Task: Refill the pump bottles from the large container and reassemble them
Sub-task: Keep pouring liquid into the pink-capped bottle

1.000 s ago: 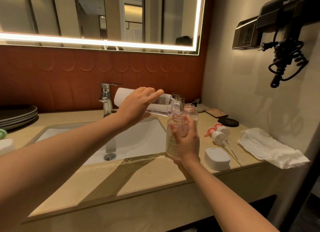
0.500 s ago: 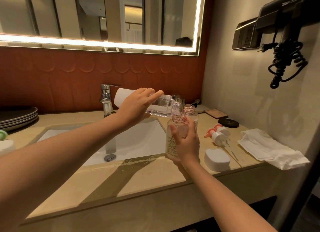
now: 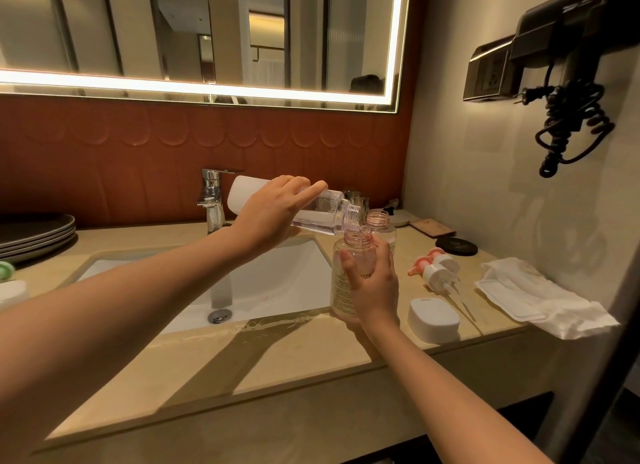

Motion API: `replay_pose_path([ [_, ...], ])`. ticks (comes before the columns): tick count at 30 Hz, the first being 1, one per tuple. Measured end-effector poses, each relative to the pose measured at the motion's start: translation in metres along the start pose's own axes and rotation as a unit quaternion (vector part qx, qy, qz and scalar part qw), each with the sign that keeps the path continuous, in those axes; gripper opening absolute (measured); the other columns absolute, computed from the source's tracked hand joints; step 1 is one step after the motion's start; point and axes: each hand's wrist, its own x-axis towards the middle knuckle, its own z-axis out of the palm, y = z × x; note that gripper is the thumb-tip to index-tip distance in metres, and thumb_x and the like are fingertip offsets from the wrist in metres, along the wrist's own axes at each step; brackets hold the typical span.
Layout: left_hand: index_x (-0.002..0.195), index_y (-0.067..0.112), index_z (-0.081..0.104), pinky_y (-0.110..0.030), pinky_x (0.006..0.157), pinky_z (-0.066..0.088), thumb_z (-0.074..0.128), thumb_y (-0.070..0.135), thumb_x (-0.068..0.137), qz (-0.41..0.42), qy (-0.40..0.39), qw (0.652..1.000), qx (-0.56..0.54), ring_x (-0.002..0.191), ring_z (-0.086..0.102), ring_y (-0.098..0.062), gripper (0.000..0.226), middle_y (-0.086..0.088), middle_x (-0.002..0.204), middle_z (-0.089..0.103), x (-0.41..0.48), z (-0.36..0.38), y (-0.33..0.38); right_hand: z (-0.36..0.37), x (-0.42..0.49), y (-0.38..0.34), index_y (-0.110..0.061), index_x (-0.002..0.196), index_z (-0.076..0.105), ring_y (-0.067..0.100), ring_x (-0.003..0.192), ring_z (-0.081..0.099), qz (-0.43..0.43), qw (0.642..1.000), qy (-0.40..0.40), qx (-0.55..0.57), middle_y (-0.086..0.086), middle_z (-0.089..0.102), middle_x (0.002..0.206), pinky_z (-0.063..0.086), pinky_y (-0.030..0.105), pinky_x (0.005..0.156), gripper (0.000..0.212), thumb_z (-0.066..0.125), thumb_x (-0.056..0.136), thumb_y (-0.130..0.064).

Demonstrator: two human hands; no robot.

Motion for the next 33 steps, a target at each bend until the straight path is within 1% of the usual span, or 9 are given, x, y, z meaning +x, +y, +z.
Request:
replay_pose_path([
  [6,0.125,0.005,0.054,-0.038,0.072,0.054,0.087,0.008,0.056,0.000,0.002,1.000,0.001,0.092,0.062,-0.033,0.077,-0.018,0.107,0.064,-0.0005,-0.0012,0.0002,0.0000,-0.0001,0.0006,-0.026,0.132,0.038,0.019,0.110,0.056,-0.002,1.000,0.001,0.001,0.001,0.053,0.129,0.043,0.021,0.069,0.074,0.043,0.073,-0.070],
  [12,0.125,0.005,0.054,-0.037,0.071,0.054,0.087,0.008,0.054,0.000,0.002,1.000,0.006,0.091,0.062,-0.033,0.078,-0.018,0.106,0.064,0.0003,-0.0015,0.0011,-0.0016,-0.0006,-0.0010,-0.026,0.135,0.036,0.019,0.113,0.054,-0.005,1.000,-0.001,-0.001,0.001,0.051,0.133,0.038,0.013,0.062,0.075,0.042,0.073,-0.068],
  [16,0.126,0.005,0.053,-0.037,0.073,0.054,0.086,0.008,0.057,-0.002,-0.001,1.000,0.005,0.093,0.061,-0.032,0.077,-0.017,0.108,0.064,0.0006,-0.0011,0.0005,-0.0017,-0.0013,-0.0012,-0.025,0.136,0.036,0.020,0.114,0.054,-0.006,1.000,0.002,0.002,0.002,0.051,0.133,0.040,0.020,0.068,0.075,0.043,0.076,-0.071],
  [19,0.125,0.005,0.054,-0.037,0.072,0.054,0.086,0.007,0.056,-0.002,0.000,1.000,0.005,0.092,0.062,-0.032,0.076,-0.017,0.106,0.064,0.0000,-0.0003,0.0009,-0.0023,-0.0019,-0.0013,-0.025,0.135,0.036,0.020,0.114,0.054,-0.006,1.000,0.003,0.005,0.002,0.051,0.133,0.041,0.021,0.069,0.075,0.044,0.076,-0.070],
  [23,0.125,0.005,0.054,-0.036,0.071,0.054,0.087,0.008,0.056,-0.001,0.000,1.000,0.004,0.092,0.062,-0.032,0.076,-0.018,0.106,0.064,-0.0002,-0.0011,0.0009,-0.0016,-0.0012,-0.0011,-0.025,0.135,0.036,0.020,0.113,0.054,-0.007,1.000,0.003,0.001,0.002,0.052,0.132,0.040,0.020,0.067,0.075,0.044,0.075,-0.070],
  [28,0.125,0.006,0.054,-0.036,0.071,0.054,0.086,0.009,0.057,0.001,-0.002,1.000,0.004,0.093,0.061,-0.032,0.076,-0.017,0.107,0.064,0.0009,-0.0020,0.0006,-0.0009,-0.0010,0.0014,-0.028,0.135,0.034,0.021,0.114,0.054,-0.007,1.000,-0.003,0.001,0.002,0.051,0.133,0.046,0.025,0.072,0.077,0.043,0.074,-0.073],
  [31,0.126,0.006,0.053,-0.036,0.072,0.054,0.086,0.009,0.057,0.002,-0.004,1.000,0.005,0.093,0.061,-0.032,0.076,-0.017,0.108,0.063,0.0003,-0.0019,0.0008,-0.0009,-0.0008,0.0009,-0.027,0.136,0.034,0.020,0.113,0.054,-0.007,1.000,-0.003,-0.002,0.002,0.051,0.133,0.044,0.023,0.071,0.075,0.043,0.074,-0.069],
  [33,0.126,0.006,0.053,-0.037,0.073,0.054,0.086,0.009,0.057,0.001,-0.005,1.000,0.006,0.094,0.061,-0.032,0.076,-0.017,0.108,0.063,0.0001,-0.0017,0.0009,-0.0006,-0.0005,0.0018,-0.028,0.135,0.034,0.021,0.113,0.054,-0.008,1.000,-0.003,-0.003,0.002,0.051,0.133,0.044,0.022,0.070,0.076,0.041,0.074,-0.071],
])
